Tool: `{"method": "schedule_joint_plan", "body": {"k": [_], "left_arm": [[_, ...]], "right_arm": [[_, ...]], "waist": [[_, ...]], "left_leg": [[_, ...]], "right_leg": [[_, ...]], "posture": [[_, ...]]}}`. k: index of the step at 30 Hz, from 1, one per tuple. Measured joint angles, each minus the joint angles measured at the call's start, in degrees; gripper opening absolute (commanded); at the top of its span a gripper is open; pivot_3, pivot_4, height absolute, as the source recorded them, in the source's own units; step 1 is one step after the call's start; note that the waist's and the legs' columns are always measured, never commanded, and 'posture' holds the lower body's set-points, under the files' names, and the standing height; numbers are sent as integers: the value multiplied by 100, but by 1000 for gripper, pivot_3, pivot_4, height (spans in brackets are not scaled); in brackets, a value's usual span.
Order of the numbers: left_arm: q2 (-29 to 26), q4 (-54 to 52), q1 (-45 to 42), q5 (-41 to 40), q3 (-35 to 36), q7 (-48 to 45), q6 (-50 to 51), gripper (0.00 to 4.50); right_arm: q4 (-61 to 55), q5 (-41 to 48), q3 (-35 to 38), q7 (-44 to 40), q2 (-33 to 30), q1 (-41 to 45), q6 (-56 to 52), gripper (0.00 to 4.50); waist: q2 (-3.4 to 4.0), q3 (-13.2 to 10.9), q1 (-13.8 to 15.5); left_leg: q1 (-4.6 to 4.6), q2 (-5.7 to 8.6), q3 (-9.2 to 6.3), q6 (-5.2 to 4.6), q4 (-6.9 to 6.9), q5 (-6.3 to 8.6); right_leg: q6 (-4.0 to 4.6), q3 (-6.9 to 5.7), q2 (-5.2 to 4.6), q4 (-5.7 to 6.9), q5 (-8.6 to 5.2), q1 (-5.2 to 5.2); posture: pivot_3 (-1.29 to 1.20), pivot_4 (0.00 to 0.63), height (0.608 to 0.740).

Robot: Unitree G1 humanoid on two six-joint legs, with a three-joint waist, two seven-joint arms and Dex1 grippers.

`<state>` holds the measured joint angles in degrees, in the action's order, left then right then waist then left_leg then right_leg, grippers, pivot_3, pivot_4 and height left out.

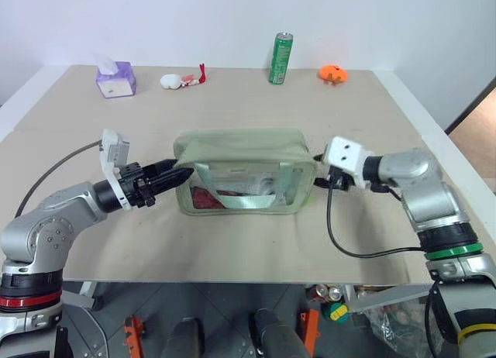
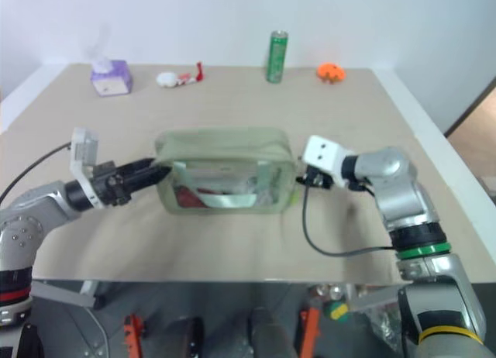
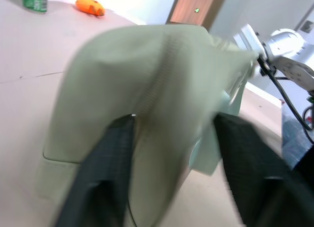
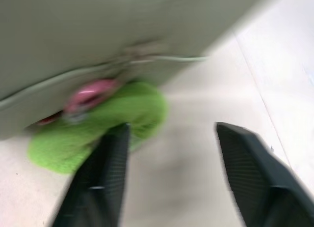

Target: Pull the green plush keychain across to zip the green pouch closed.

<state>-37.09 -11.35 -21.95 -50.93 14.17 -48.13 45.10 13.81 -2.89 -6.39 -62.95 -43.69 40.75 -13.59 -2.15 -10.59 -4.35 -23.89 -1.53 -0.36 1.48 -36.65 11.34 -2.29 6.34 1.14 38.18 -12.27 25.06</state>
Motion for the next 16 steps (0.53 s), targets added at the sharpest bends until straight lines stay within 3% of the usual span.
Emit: {"method": "schedule_joint_plan", "body": {"k": [2,8,16], "left_arm": [[-47,-87,15,23,-3,20,0,4385],[-479,-398,751,-150,505,-9,58,4385],[-731,-562,2174,-295,1658,3,89,4385]], "right_arm": [[-14,202,49,-240,-232,-144,-153,4500],[-78,1337,732,-1330,-975,-969,-915,4500],[-474,2982,2206,-1072,-989,-825,-2313,4500]], "waist": [[0,0,0],[3,-2,-28],[0,-3,-90]], "left_leg": [[1,0,-2,0,2,0],[3,-4,6,-6,8,4],[52,-11,9,-6,7,4]], "right_leg": [[0,0,1,0,-3,-1],[2,1,-1,1,-14,4],[48,1,8,2,-20,-30]], "posture": [[0,150,740],[0,150,740],[0,150,740]]}}
